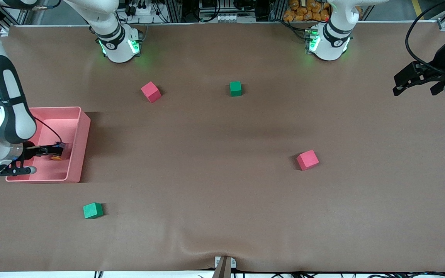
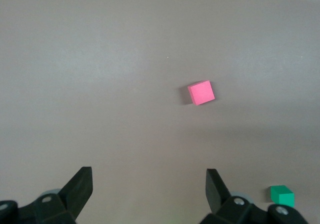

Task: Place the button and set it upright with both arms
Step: 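Lower the right gripper and grasp the yellow button's base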

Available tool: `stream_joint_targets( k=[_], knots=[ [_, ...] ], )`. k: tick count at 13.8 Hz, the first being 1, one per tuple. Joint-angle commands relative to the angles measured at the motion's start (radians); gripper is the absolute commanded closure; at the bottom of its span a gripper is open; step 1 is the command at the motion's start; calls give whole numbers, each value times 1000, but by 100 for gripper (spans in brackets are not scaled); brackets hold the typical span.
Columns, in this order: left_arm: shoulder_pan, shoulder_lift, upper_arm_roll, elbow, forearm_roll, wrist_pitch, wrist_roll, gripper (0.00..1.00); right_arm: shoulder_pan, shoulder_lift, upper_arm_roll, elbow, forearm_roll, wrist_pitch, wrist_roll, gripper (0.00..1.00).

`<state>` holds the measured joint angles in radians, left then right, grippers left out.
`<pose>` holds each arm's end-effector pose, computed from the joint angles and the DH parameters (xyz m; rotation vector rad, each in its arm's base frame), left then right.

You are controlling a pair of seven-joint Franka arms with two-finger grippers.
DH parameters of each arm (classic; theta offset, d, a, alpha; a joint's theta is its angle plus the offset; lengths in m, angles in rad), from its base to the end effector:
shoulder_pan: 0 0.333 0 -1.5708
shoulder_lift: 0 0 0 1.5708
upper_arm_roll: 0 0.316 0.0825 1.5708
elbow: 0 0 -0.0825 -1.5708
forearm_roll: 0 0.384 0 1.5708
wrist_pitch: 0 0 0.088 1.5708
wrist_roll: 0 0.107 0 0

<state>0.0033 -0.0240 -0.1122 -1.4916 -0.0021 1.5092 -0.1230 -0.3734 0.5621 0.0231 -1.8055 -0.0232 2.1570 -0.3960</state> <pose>0.5375 -0.0599 0.6692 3.1367 0.0218 0.0647 0.5905 -0.2176 0.2165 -3.0536 -0.0891 0.3033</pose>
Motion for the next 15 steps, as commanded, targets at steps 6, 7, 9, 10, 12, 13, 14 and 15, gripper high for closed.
stream_joint_targets(
  k=[6,7,9,10,12,13,14,15],
  knots=[
    [-9,7,-4,16,-21,-4,17,0,-27,21,18,-31,43,33,-26,7],
    [-17,9,-4,20,-19,-4,17,0,-27,22,18,-31,43,46,-26,13],
    [-17,10,-4,19,-19,-4,16,0,-32,35,18,-29,43,50,-27,39],
    [-17,10,-4,19,-19,-4,17,0,-33,35,18,-28,43,50,-27,61],
    [-17,25,-4,19,-19,-3,17,0,-35,35,18,-20,42,46,-29,92],
    [-22,27,-4,19,-19,2,17,0,-33,33,18,-14,42,41,-29,100],
    [-22,29,-6,21,-19,2,17,0,-33,32,18,-5,42,37,-27,100],
    [-22,27,-9,21,-19,3,17,0,-33,30,18,6,42,34,-26,100]
  ],
)
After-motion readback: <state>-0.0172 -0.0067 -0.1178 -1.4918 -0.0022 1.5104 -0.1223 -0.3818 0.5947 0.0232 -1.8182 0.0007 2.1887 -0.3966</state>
